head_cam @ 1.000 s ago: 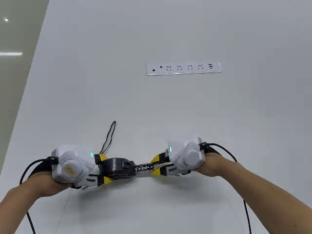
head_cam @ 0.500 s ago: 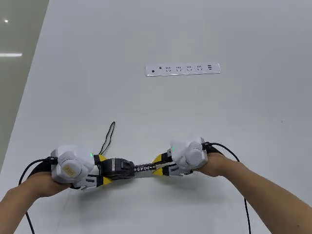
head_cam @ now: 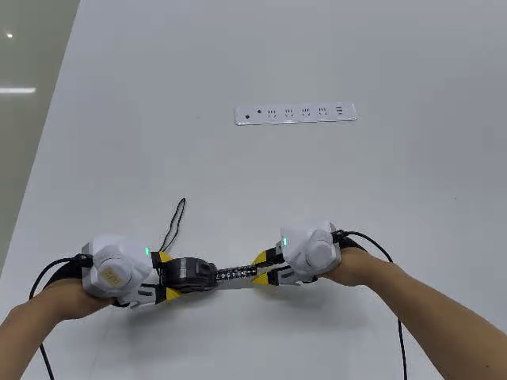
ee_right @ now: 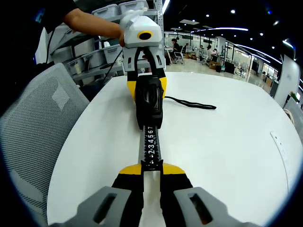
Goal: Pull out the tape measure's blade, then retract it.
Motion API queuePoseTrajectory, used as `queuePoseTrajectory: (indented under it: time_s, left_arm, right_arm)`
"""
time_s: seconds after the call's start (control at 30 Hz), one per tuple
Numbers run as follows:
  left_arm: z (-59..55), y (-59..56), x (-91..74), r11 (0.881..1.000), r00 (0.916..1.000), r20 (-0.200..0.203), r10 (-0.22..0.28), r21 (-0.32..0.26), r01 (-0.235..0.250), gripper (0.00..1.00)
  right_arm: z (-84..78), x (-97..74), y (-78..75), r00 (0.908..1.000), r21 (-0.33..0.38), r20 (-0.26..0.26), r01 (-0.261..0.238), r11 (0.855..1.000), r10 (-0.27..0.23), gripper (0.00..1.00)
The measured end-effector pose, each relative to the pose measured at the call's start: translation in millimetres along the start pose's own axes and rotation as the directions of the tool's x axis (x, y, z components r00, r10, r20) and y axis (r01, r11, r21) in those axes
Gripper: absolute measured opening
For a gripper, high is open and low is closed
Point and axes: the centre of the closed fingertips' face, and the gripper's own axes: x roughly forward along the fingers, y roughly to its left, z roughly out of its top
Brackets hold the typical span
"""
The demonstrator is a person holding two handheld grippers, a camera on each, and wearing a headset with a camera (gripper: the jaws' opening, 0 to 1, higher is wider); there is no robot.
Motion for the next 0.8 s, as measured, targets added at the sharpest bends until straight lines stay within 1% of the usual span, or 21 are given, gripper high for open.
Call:
queuePoseTrajectory:
  time_s: [0.8]
  left_arm:
    - [2.8, -0.4, 1.2, 1.0, 0.9999, 0.01, -0.007, 0.002, 0.007, 0.27]
  right_arm:
    - [-13.6, -10.8, -1.3, 0.9999, 0.018, -0.016, -0.001, 1.0, 0.001, 0.1]
